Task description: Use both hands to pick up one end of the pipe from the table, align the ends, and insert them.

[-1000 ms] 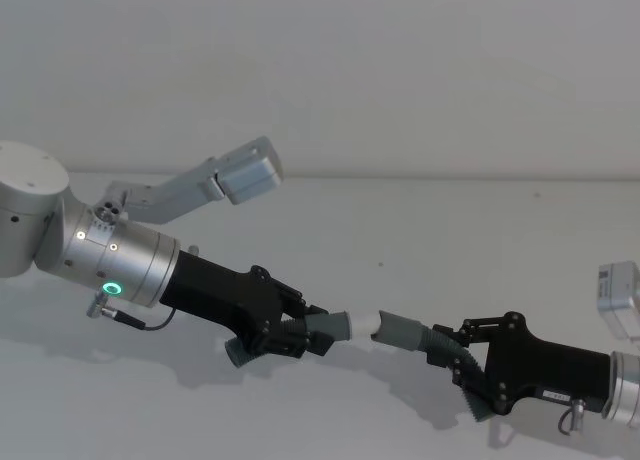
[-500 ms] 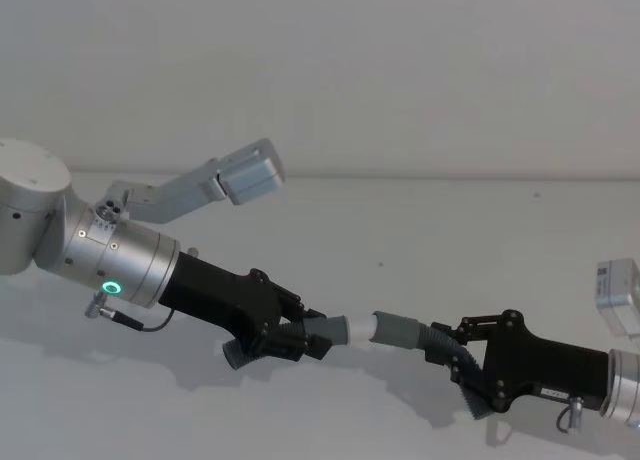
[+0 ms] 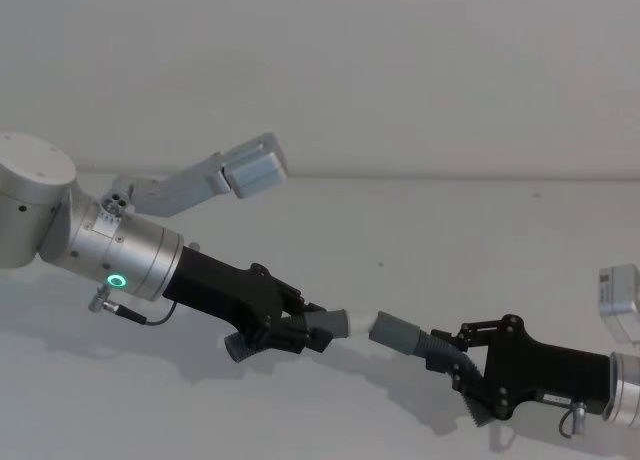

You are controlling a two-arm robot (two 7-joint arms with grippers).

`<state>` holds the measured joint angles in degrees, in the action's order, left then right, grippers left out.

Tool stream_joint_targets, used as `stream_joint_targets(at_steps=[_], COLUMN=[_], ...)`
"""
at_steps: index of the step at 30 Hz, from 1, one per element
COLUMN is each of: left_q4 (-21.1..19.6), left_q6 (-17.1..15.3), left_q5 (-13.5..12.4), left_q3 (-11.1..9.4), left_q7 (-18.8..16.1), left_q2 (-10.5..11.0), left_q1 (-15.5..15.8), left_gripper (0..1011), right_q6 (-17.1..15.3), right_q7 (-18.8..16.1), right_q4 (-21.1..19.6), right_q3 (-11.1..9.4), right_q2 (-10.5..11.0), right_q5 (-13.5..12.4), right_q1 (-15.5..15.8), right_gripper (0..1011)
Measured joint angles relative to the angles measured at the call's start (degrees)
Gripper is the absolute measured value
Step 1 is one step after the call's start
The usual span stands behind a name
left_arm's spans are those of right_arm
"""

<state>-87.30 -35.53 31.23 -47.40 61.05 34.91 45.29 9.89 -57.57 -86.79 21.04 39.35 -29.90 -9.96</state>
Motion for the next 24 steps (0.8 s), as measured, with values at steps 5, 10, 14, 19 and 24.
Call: stream_joint_targets(at_steps=[5,10,14,19,24], left_q4=[0.9,1.8,2.7,3.3,3.7], left_q6=[0.4,1.0,1.7,2.1,2.4], left_q5=[0.0,0.0,0.1,0.5,0.8], left_q3=[-0.7,-1.4,-2.2,-3.2,-3.9], left_q7=[0.4,1.4,2.8,4.1,5.3], left_q2=[-0.6,-1.3,-1.9,-2.6,-2.9], left_q1=[0.7,1.4,2.1,2.6,3.1], left_gripper=[357,357,357,356,356], right_q6=[0.5,0.8,1.0,1.0,1.0], right_q7=[-0.6,-0.9,-1.0,-1.0,-0.9], right_q4=[0.0,-0.1,0.0,0.0,0.0], right_q3=[0.3,0.5,0.7,0.9,1.1], right_q2=[0.4,0.6,0.8,0.9,1.0], right_q5=[-0.2,-0.4,-0.6,-0.9,-1.0], right_q1=[0.0,0.0,-0.1,-0.2,-0.4], right_gripper=[190,190,190,190,190])
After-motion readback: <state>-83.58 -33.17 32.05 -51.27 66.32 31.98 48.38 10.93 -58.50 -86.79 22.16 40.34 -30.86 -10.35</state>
